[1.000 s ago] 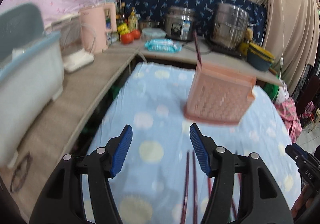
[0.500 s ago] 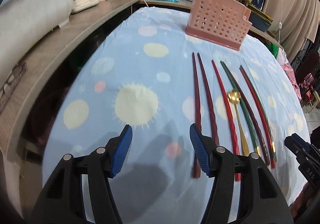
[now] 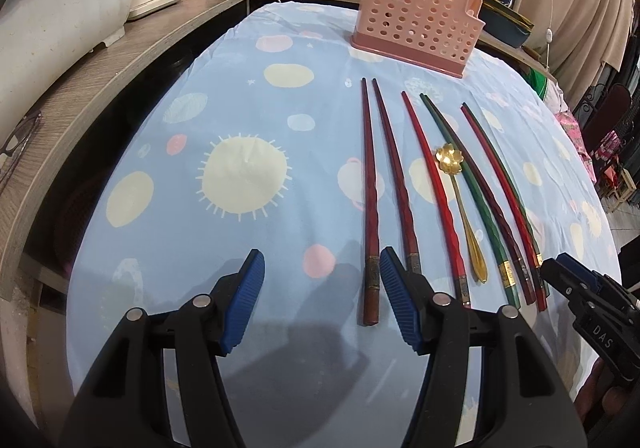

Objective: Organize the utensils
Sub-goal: 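Close the left gripper on a dark red chopstick while the right gripper grasps a green chopstick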

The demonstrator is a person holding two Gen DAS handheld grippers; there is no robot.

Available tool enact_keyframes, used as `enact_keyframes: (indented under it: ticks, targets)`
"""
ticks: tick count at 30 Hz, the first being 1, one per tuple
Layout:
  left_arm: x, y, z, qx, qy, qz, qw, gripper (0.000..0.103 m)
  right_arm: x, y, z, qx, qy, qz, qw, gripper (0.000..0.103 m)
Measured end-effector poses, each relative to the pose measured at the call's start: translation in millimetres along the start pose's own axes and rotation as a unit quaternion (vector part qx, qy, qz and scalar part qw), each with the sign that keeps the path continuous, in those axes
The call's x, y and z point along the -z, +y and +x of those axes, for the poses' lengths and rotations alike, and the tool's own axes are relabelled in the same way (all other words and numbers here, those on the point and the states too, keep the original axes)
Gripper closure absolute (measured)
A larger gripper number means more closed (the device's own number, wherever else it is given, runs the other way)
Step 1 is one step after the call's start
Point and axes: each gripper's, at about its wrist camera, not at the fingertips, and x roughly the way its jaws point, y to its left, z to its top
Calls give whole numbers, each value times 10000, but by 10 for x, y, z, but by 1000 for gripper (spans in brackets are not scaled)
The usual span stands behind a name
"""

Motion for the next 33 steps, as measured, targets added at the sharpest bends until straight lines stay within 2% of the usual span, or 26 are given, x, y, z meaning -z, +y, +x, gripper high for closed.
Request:
enact_keyframes:
  ticks: [11,17,22,25,30,33]
  targets:
    - [39,-47,63,-38,90,66,9999,46,15,17,39,142,8,-126,9998,70]
    - [46,-66,57,-16,74,107,9999,46,12,-52,36,204,3,-53,9998,88]
    - [70,-125,62,16,82,213,9997,48,9,-70,33,208,13,-39,9998,93]
    - [83,-146,58,49,76,262,9996,56,8,-70,33,198,17,-45,9998,94]
    - [80,-141,58,204,108,245,9994,83,10,-81,21,159,21,-22,9999,94]
    - [89,-152,57,273,125,254,9992,92,23,-86,14,128,20,-5,9999,94]
